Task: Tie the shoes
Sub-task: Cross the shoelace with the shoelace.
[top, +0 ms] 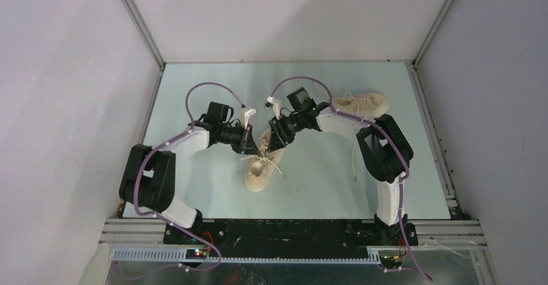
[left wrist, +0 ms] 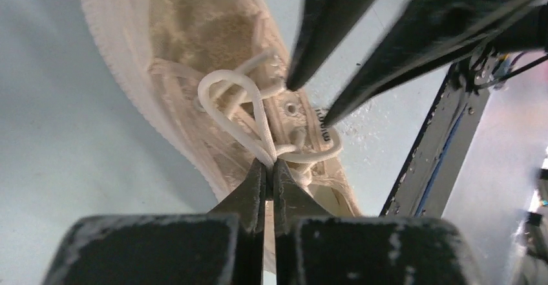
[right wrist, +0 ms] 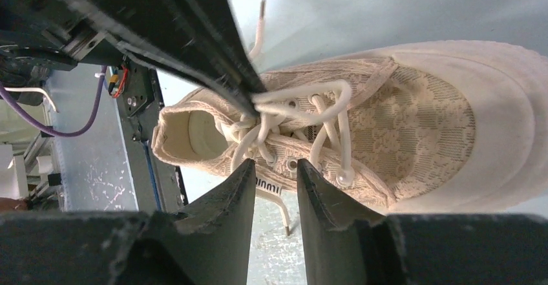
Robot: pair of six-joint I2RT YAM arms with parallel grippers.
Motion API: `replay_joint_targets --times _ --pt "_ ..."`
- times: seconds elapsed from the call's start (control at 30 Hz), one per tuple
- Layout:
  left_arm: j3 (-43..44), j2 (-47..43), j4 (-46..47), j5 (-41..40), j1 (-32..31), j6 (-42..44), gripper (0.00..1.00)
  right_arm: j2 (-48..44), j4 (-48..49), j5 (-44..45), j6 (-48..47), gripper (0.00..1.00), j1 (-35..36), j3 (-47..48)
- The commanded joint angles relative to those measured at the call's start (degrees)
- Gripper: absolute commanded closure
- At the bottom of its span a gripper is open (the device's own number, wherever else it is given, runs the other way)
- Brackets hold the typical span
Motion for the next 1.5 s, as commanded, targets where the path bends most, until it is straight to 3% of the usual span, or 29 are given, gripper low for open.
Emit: replay_joint_targets --times 0.0,0.2,0.47,0.63,0.93,1.33,1.47 --pt "-2.9 -6.4 5.4 -5.8 -4.5 2.1 1.0 1.9 1.9 -0.8 0.4 0.68 0.9 1.4" --pt "-3.6 -10.1 4.7 -15.2 -7.7 3.6 1.0 6.9 0.5 -1.1 0.8 0.72 1.2 6.7" --pt "-2.9 -12.9 1.3 -18.9 -8.9 6.6 1.0 11.3 -0.2 -2.8 1.8 0.73 2.3 11.6" --pt "-2.8 -13.2 0.2 -21.2 -9.4 7.8 1.0 12.2 -0.3 -8.5 0.5 0.71 2.2 11.9" --pt "-3.2 -13.1 1.8 -20.2 -8.8 5.3 1.0 12.2 1.8 -17.6 0.4 0.67 2.0 10.6" --pt "-3.6 -12.6 3.4 -17.2 -6.4 3.0 1.0 13.1 3.8 -16.1 3.5 0.68 1.0 10.6" --pt "-3.9 -12.5 3.2 -16.5 -6.4 3.2 1.0 12.5 3.1 -14.9 2.5 0.73 0.9 10.6"
